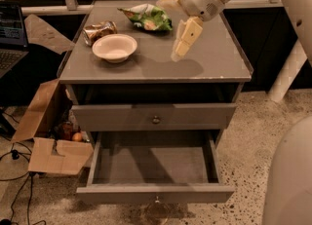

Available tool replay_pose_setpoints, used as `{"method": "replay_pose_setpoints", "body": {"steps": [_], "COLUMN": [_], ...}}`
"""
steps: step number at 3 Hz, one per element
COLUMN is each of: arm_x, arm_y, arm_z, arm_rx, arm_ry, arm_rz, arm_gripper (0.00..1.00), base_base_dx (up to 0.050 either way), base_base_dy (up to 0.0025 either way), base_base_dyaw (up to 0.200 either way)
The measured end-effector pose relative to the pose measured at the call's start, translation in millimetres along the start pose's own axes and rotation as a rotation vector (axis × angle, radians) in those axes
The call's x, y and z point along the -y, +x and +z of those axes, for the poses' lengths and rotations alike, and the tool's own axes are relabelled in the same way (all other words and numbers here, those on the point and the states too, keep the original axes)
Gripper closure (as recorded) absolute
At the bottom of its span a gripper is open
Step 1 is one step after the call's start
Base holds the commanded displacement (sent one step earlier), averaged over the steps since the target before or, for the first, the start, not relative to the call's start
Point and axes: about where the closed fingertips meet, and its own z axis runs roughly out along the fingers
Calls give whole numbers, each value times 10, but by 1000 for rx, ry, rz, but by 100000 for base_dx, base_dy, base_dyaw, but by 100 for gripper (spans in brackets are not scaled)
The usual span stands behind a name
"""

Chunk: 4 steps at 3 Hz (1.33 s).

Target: Place green rice chip bag into middle drawer

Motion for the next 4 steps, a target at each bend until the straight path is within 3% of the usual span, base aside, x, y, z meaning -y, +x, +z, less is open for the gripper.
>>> {"method": "replay_pose_setpoints", "body": {"steps": [1, 2, 3, 4], "arm_x": [199, 508, 755, 890], "arm_y": [271, 667, 1056, 1075], "arm_z": [116, 390, 437, 339], "arm_rx": [28, 67, 126, 140], "arm_ry": [103, 151, 170, 208], "arm_rz": [62, 102, 147, 136], "arm_gripper": [0, 0, 0, 0], "base_base_dx": [0, 0, 0, 0], "base_base_dy": [0, 0, 0, 0], "base_base_dyaw": [0, 0, 0, 0]}}
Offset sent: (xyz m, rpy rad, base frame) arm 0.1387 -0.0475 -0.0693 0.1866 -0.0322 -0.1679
